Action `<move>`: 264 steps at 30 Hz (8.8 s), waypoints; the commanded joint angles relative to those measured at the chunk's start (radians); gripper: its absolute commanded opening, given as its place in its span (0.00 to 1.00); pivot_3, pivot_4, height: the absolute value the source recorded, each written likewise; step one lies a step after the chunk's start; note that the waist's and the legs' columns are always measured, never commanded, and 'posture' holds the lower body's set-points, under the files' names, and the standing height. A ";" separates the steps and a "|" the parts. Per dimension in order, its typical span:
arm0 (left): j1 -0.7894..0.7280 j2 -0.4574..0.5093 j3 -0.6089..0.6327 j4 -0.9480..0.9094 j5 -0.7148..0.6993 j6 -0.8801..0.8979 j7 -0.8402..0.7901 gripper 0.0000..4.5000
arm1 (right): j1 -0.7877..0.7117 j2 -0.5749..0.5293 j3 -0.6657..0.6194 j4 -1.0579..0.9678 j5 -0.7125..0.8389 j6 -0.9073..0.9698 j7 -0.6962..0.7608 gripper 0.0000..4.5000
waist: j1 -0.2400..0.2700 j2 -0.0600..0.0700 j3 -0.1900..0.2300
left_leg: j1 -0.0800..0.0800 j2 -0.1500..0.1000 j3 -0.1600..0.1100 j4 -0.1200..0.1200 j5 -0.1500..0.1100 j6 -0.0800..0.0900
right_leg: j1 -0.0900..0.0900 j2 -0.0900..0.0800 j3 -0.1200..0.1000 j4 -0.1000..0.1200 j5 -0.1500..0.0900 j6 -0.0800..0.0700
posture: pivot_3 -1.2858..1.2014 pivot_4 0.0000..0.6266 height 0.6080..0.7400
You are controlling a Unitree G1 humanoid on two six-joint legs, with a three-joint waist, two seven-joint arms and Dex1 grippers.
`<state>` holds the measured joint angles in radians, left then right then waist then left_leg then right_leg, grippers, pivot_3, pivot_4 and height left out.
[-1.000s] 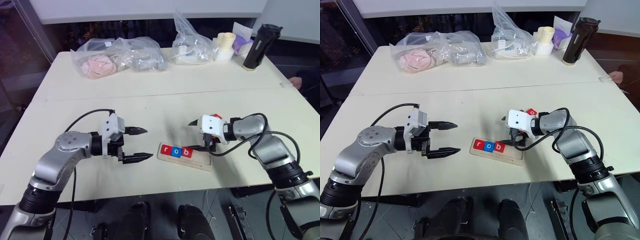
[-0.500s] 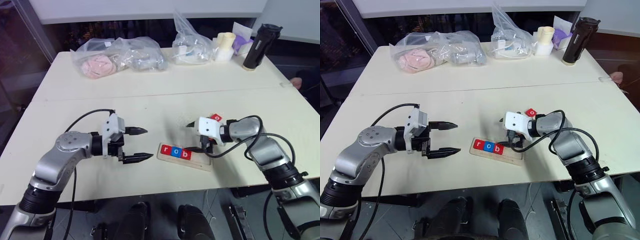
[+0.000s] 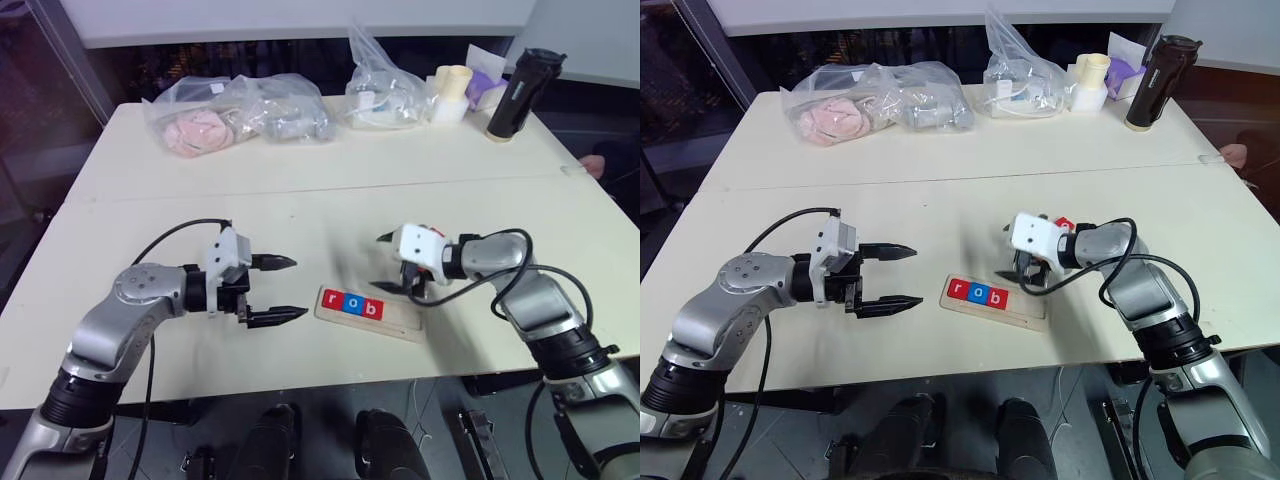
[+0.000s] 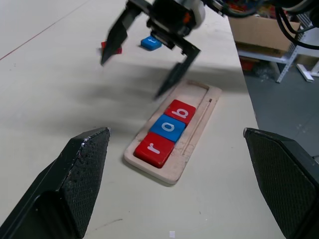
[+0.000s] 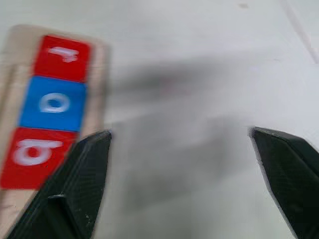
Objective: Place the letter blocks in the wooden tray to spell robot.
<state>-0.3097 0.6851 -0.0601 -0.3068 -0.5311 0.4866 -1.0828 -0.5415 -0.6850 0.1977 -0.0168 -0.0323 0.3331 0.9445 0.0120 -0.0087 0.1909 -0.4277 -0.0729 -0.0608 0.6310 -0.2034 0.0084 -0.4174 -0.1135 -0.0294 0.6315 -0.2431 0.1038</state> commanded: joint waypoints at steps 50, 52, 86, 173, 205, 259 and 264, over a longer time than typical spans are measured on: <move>-0.027 -0.028 -0.009 -0.007 0.008 -0.019 -0.001 1.00 | -0.120 0.053 -0.149 0.499 0.099 0.223 -0.175 0.99 | -0.023 0.000 -0.001 | 0.004 0.000 0.000 0.000 0.001 0.000 | 0.004 0.004 0.000 0.001 0.001 0.000 | 0.52 0.24 0.88; -0.025 -0.029 -0.008 -0.008 0.010 -0.019 0.000 1.00 | -0.128 0.054 -0.142 0.515 0.097 0.195 -0.161 0.99 | -0.023 0.000 -0.001 | 0.004 0.000 0.000 0.000 0.001 0.000 | 0.004 0.004 0.000 0.001 0.001 0.000 | 0.52 0.24 0.88; -0.038 -0.065 -0.041 0.046 0.033 -0.058 -0.032 1.00 | 0.310 0.162 -0.575 -0.811 0.216 1.281 -0.479 0.25 | 0.004 0.001 -0.002 | -0.009 0.001 -0.002 0.001 0.001 0.000 | -0.008 0.000 -0.001 0.002 0.001 -0.001 | 0.52 0.24 0.88; -0.036 -0.058 -0.028 0.012 0.019 -0.031 -0.013 1.00 | 0.181 -0.304 -0.140 -0.127 0.258 0.038 0.344 0.26 | -0.001 0.002 -0.001 | 0.001 0.001 0.000 0.006 0.000 0.001 | 0.005 0.000 0.001 -0.001 0.002 -0.002 | 0.52 0.24 0.88; -0.022 -0.060 -0.019 -0.008 0.015 -0.023 0.010 1.00 | 0.199 -0.222 0.020 -0.287 0.217 0.209 0.190 0.26 | 0.001 0.001 -0.001 | 0.000 0.000 0.000 0.003 -0.001 0.001 | 0.004 -0.002 0.000 -0.003 0.001 -0.001 | 0.52 0.24 0.88; -0.042 -0.068 -0.033 0.011 0.015 -0.029 -0.001 1.00 | 0.231 -0.184 -0.101 -0.239 0.142 0.125 -0.001 1.00 | 0.001 0.001 -0.001 | 0.000 0.000 0.000 0.001 0.000 0.001 | 0.003 -0.001 0.000 -0.003 0.001 -0.001 | 0.52 0.24 0.88; -0.040 -0.072 -0.034 0.010 0.017 -0.030 0.003 1.00 | 0.241 -0.201 -0.138 -0.244 0.144 0.148 -0.018 1.00 | 0.001 0.001 -0.001 | 0.000 0.000 0.000 0.002 0.000 0.001 | 0.003 -0.001 0.000 -0.003 0.001 -0.001 | 0.52 0.24 0.88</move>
<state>-0.3371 0.6150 -0.1030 -0.2788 -0.5058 0.4689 -1.0801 -0.3061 -0.8626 0.1110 -0.2252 0.1031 0.4757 0.9315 0.0131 -0.0075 0.1900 -0.4276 -0.0727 -0.0607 0.6325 -0.2038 0.0096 -0.4147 -0.1144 -0.0296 0.6286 -0.2418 0.1024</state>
